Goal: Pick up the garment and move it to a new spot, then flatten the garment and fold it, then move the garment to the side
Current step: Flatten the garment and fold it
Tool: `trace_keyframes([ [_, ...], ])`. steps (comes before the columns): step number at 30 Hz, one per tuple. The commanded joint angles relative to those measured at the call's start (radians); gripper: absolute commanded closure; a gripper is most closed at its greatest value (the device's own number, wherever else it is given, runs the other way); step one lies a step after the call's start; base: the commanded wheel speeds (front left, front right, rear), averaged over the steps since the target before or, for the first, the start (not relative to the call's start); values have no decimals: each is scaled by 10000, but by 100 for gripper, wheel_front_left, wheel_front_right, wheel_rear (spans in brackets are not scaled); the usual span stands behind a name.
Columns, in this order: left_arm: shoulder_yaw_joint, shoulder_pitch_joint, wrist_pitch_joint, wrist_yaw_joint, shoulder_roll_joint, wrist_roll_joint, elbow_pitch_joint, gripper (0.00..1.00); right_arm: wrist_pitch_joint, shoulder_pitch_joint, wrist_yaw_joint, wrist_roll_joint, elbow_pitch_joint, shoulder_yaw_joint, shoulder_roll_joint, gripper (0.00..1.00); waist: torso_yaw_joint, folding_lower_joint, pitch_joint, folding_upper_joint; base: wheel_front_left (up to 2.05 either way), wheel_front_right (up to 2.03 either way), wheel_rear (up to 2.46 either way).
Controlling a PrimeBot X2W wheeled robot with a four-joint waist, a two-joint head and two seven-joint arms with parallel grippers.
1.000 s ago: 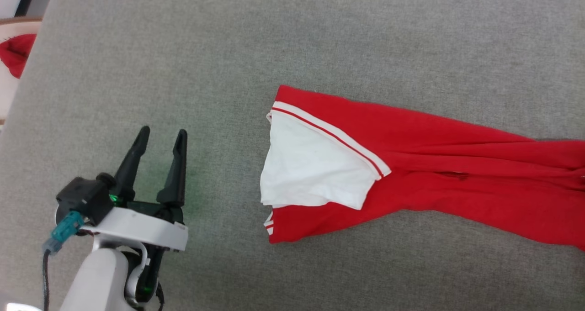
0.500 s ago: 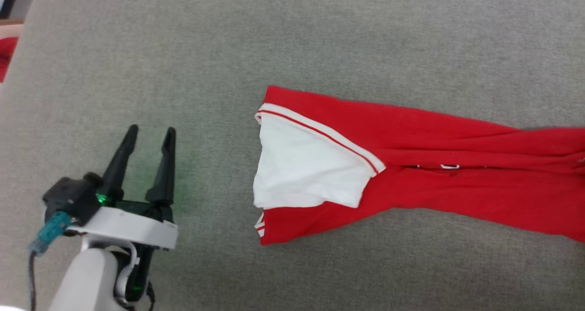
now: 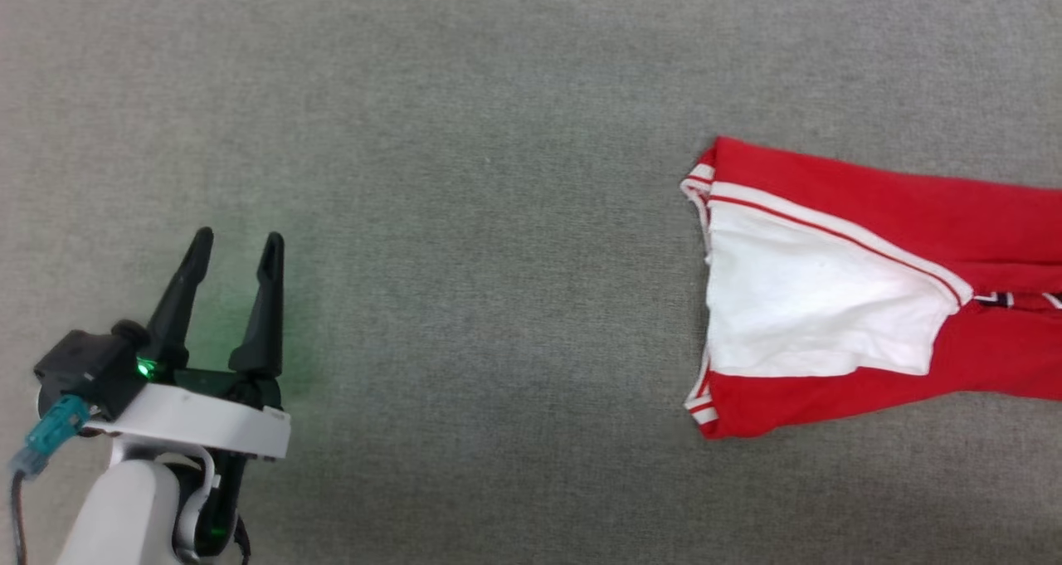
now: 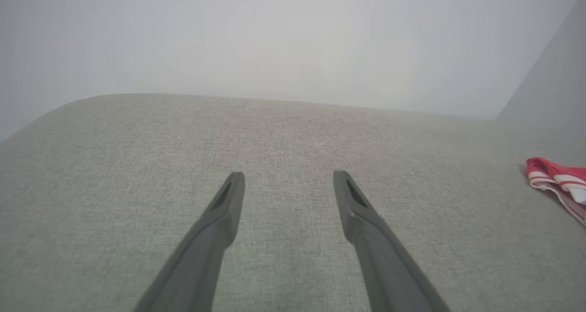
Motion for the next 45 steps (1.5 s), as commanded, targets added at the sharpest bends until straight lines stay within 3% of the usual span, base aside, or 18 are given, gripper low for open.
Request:
trace_keyframes([
  [1,-22,-37,-9,-18,45,-55,-33,0,-81,-179,-10,-26,64,-12,-11,100,-117,0,80,0,0,0,0],
  [5,-35,-49,-7,-18,99,-57,-14,0,-170,-322,-10,152,159,465,99,100,-303,0,29,0,0,0,0],
  [11,-176,47,-7,-18,-17,-78,239,0,-284,-22,-10,609,-692,1982,339,100,-496,0,-279,0,0,0,0],
  [21,-215,310,-9,-17,-343,-189,446,0,774,818,-7,1182,-4408,4768,1350,100,-385,0,-711,0,0,0,0],
  [28,-285,356,-9,-17,-625,-265,525,0,1375,437,-7,1028,-6043,6495,2244,100,-40,0,-832,0,0,0,0],
  [36,-356,232,-7,-19,-865,-357,550,0,1234,-249,-7,605,-5565,7784,2787,100,375,0,-740,0,0,0,0],
  [45,-505,22,-7,-17,-1019,-455,619,0,512,-480,-7,478,-3822,8151,2913,100,735,0,-480,0,0,0,0],
])
